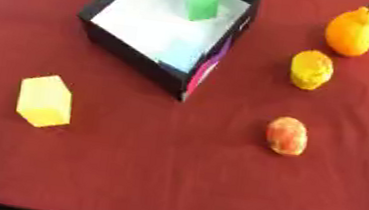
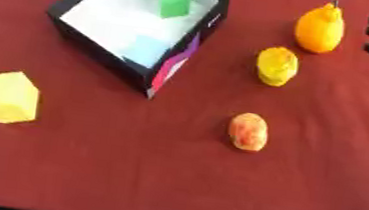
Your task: Pick up objects on the table and place them in the box.
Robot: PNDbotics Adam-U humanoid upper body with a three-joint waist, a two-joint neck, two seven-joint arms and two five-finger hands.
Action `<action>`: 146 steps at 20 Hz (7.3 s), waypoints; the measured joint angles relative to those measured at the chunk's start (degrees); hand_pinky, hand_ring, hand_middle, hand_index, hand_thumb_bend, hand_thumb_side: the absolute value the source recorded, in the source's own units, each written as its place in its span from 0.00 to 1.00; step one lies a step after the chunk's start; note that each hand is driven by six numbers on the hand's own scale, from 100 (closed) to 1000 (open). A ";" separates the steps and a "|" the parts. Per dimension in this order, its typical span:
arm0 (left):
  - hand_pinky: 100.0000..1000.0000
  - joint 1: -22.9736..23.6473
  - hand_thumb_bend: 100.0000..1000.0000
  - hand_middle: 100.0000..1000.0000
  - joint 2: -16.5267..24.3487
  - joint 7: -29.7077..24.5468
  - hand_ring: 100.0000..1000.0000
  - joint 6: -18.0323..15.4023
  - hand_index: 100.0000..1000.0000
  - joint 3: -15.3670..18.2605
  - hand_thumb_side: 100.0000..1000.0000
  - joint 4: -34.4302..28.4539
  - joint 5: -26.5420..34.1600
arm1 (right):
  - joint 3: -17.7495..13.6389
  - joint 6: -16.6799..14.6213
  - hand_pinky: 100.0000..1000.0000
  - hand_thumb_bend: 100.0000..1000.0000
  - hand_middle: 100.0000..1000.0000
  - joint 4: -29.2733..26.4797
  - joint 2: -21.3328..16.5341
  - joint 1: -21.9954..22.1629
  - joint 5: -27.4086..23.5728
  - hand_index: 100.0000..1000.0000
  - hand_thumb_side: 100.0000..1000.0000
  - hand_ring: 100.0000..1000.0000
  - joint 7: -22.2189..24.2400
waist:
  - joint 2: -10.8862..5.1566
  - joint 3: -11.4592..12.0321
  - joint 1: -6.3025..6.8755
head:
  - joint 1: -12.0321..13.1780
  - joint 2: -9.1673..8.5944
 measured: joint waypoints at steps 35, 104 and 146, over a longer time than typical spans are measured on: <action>0.94 29.37 0.78 0.77 22.12 -16.00 0.90 0.27 0.84 -5.26 0.09 -16.51 8.69 | -0.09 -0.11 0.90 0.00 0.80 0.00 0.41 0.67 1.63 0.89 0.71 0.92 -0.20 | 0.14 1.15 -1.52 | 2.22 -0.02; 0.83 26.49 0.75 0.59 11.00 -5.55 0.74 10.93 0.73 -10.39 0.17 -9.11 -1.26 | 0.07 0.74 0.90 0.00 0.80 1.40 2.60 1.25 3.71 0.89 0.74 0.92 0.22 | 0.90 1.19 -1.72 | 3.85 0.45; 0.90 -4.83 0.90 0.71 -21.30 4.43 0.83 -6.25 0.86 1.71 0.37 26.49 -33.36 | 0.58 0.39 0.90 0.00 0.80 0.37 1.08 -0.35 0.14 0.89 0.70 0.92 0.93 | -0.35 -0.15 -1.74 | 3.81 -0.12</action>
